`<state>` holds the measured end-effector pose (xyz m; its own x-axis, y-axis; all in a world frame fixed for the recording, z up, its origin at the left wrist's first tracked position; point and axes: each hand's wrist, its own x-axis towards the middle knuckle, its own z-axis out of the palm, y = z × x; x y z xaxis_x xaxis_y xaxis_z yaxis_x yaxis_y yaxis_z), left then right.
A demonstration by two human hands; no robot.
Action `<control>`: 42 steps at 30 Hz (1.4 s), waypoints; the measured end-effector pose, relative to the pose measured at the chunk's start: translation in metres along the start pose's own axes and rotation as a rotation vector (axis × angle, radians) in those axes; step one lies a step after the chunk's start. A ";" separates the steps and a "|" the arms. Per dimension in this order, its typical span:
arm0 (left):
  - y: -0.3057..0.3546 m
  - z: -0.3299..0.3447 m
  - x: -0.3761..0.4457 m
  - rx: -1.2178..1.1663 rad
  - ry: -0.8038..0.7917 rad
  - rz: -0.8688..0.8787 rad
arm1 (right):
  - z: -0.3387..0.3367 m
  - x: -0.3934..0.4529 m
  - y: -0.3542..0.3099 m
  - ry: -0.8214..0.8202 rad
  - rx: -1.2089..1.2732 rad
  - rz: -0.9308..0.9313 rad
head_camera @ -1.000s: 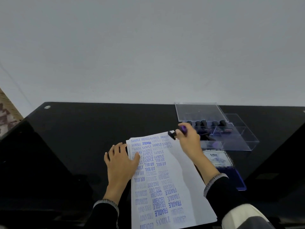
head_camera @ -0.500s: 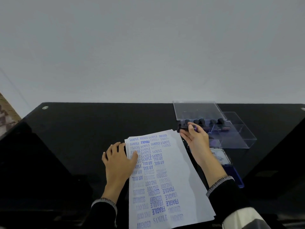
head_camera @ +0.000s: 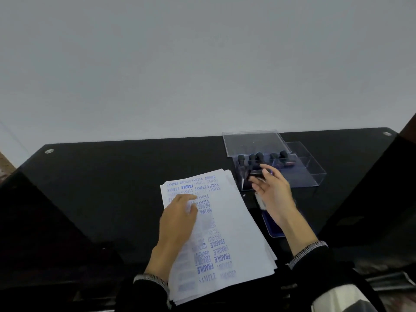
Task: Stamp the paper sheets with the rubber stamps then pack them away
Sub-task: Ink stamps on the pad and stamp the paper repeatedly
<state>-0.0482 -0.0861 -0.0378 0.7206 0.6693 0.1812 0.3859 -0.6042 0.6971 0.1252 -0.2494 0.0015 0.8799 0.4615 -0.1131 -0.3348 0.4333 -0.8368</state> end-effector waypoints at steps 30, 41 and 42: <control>0.071 0.105 -0.042 0.058 -0.263 0.366 | -0.104 -0.044 -0.017 0.118 -1.266 -0.392; 0.071 0.106 -0.042 0.032 -0.268 0.341 | -0.096 -0.044 -0.002 0.090 -1.514 -0.557; 0.071 0.106 -0.042 0.028 -0.266 0.339 | -0.095 -0.045 -0.001 0.096 -1.550 -0.584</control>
<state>0.0100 -0.2031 -0.0695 0.9314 0.2979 0.2093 0.1140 -0.7846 0.6094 0.1180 -0.3444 -0.0437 0.7939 0.4528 0.4058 0.6063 -0.6392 -0.4730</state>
